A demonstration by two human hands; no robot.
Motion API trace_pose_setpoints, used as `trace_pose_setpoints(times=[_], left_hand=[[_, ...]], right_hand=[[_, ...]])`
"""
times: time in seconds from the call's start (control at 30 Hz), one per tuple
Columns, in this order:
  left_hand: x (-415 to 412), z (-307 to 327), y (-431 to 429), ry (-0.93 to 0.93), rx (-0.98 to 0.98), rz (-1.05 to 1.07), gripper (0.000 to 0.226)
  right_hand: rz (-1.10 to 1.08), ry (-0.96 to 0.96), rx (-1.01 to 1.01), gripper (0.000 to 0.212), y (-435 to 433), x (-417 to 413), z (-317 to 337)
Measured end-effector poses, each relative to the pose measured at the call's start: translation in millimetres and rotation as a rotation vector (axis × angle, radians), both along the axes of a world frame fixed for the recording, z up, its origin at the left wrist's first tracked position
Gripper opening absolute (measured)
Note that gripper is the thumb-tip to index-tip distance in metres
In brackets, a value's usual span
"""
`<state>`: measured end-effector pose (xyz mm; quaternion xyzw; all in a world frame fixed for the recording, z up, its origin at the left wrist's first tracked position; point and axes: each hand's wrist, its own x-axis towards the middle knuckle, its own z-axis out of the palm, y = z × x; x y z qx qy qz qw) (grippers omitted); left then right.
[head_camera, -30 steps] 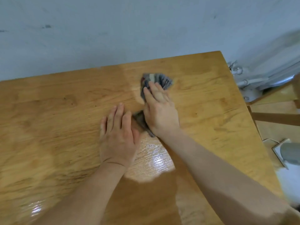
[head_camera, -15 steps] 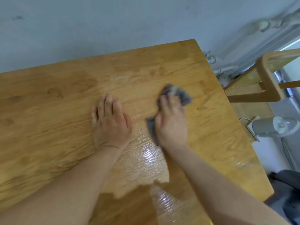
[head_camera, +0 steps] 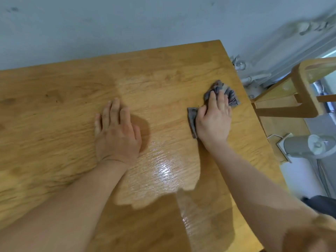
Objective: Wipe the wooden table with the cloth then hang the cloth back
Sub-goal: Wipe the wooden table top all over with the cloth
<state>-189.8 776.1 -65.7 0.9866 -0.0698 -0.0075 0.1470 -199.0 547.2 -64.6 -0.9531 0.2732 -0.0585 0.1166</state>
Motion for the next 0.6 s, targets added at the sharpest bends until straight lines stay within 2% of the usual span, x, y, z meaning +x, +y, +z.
trace_pose_setpoints(times=[0.03,0.2,0.3,0.47,0.57,0.6], left_hand=[[-0.4,-0.1,0.0,0.005,0.009,0.006,0.047],[-6.2,3.6,-2.1,0.008,0.049,0.011,0.047],[-9.6,8.2,-4.9,0.035,0.103,0.019,0.047],[-8.9,14.4,-44.3,0.127,0.156,0.049,0.054],[-18.7,11.1,-88.7,0.111,0.118,-0.010,0.064],[-20.2,9.6,-96.2,0.109,0.113,0.003,0.066]], right_hand=[[0.060,-0.016,-0.014,0.055,15.6,2.3,-1.3],[0.626,-0.056,0.049,0.053,91.7,-7.9,-4.8],[0.754,-0.039,0.060,0.051,48.6,-16.6,-0.9],[0.343,-0.024,-0.017,0.056,-98.6,-16.5,0.3],[0.077,0.008,0.017,0.058,-88.1,-14.7,-0.6],[0.068,-0.003,0.007,0.059,-69.6,-18.3,-1.9]])
